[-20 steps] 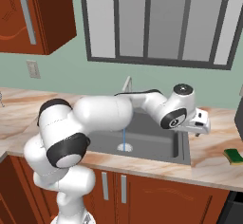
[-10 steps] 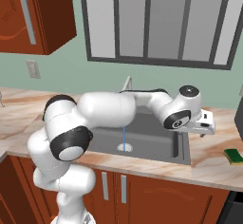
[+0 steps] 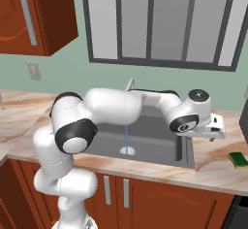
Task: Soak the sponge with water for a few seconds and then drop it inside the sink.
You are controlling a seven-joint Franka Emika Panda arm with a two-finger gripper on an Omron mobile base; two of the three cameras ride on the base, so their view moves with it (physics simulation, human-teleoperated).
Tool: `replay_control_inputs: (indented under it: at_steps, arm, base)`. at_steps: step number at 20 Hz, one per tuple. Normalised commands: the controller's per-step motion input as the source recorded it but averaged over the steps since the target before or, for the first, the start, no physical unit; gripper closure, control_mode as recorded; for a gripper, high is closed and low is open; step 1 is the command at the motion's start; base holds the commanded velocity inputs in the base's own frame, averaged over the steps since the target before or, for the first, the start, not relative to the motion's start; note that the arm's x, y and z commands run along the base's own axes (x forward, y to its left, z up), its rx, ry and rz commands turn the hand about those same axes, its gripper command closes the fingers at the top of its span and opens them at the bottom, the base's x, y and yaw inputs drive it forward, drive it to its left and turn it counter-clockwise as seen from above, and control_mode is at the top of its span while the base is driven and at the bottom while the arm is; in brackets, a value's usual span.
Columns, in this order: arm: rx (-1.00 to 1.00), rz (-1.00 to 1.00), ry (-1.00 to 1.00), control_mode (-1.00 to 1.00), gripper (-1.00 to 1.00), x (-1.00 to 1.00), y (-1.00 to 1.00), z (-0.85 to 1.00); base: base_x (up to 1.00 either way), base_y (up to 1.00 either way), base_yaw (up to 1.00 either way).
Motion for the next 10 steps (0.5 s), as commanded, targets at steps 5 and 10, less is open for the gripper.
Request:
replay_control_inputs:
  at_steps: [5, 10]
  arm:
    - [0.00, 0.02, 0.00, -1.00, -1.00, 0.00, -0.20, 0.00]
    - [0.00, 0.01, 0.00, -1.00, -1.00, 0.00, -0.12, 0.00]
  base:
    - [0.00, 0.00, 0.00]
    - [0.00, 0.00, 0.00]
